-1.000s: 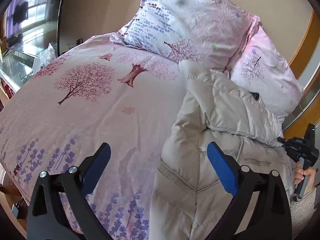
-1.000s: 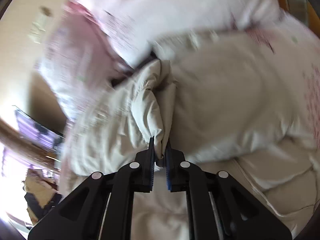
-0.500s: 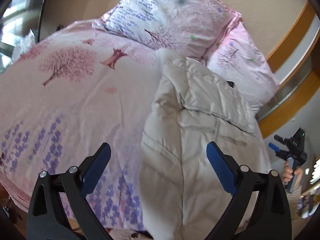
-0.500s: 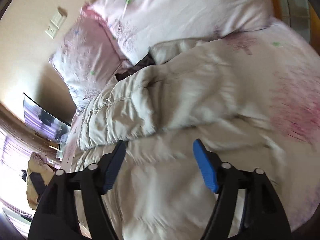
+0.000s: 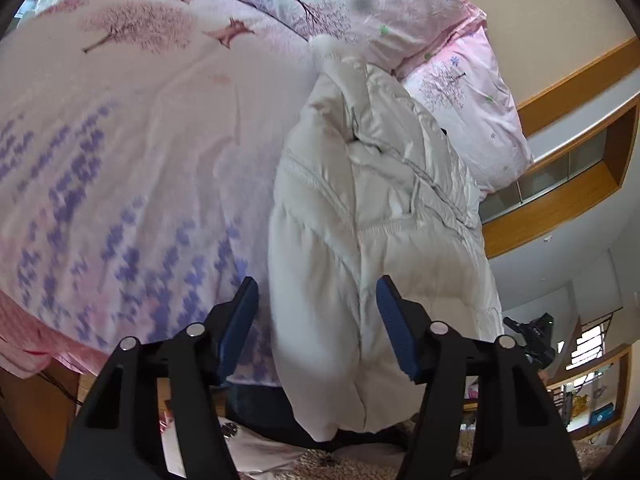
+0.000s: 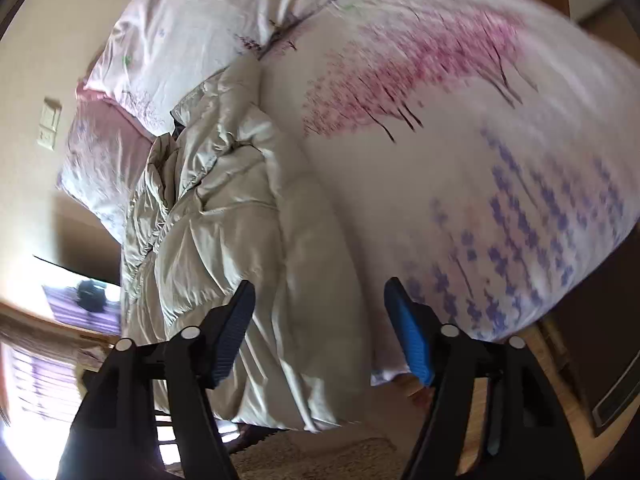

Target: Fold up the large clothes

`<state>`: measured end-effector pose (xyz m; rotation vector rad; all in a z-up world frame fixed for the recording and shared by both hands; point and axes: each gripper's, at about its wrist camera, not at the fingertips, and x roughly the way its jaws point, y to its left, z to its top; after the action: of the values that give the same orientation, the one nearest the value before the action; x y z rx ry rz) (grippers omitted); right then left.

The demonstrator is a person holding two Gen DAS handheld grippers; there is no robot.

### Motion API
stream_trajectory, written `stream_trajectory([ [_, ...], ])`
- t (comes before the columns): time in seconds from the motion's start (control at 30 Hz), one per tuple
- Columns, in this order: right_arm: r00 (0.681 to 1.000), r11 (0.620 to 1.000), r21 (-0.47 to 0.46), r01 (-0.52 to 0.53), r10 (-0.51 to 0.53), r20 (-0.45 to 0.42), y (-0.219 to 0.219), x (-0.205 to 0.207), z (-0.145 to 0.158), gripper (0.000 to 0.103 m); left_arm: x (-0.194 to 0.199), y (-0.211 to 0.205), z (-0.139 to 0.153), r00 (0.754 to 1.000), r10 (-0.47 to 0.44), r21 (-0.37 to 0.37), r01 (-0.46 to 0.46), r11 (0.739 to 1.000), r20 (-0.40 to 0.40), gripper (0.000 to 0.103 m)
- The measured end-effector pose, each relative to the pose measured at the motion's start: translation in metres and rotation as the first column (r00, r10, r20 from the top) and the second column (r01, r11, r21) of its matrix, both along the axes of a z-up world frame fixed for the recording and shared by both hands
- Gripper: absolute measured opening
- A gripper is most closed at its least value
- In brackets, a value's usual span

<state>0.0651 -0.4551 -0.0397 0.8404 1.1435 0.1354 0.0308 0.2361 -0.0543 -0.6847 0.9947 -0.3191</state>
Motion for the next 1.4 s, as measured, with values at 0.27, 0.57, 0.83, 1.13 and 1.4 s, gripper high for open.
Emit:
stream_trajectory([
  [0.27,0.996,0.98,0.18,-0.084,0.083,0.016,0.011,-0.002,-0.019,0.057,-0.011,-0.014,-0.005,0.998,-0.06,-0.044,0.06,0.997,-0.002,0.06],
  [0.57,0.99,0.95,0.28,-0.141,0.128,0.063,0.022,-0.015,-0.025,0.058,-0.024,-0.021,-0.01,0.997,-0.077,-0.099,0.077,0.992,0.001,0.055],
  [0.83,0.983,0.955,0.252,-0.153,0.121,0.137,0.041,-0.02,-0.008,0.021,-0.027,-0.024,-0.012,0.998,-0.055,-0.112,0.056,0.992,0.009,0.022],
  [1.13,0.942,0.964,0.215,-0.159,0.083,0.324,0.051,-0.032,0.039,0.015,-0.036,-0.018,0.015,0.992,-0.028,-0.121,0.043,0.992,0.125,0.014],
  [1.4,0.881,0.963,0.196,-0.186,0.075,0.466,0.059,-0.038,0.071,0.014,-0.05,-0.009,0.048,0.966,-0.008,-0.129,0.043,0.991,0.259,0.012],
])
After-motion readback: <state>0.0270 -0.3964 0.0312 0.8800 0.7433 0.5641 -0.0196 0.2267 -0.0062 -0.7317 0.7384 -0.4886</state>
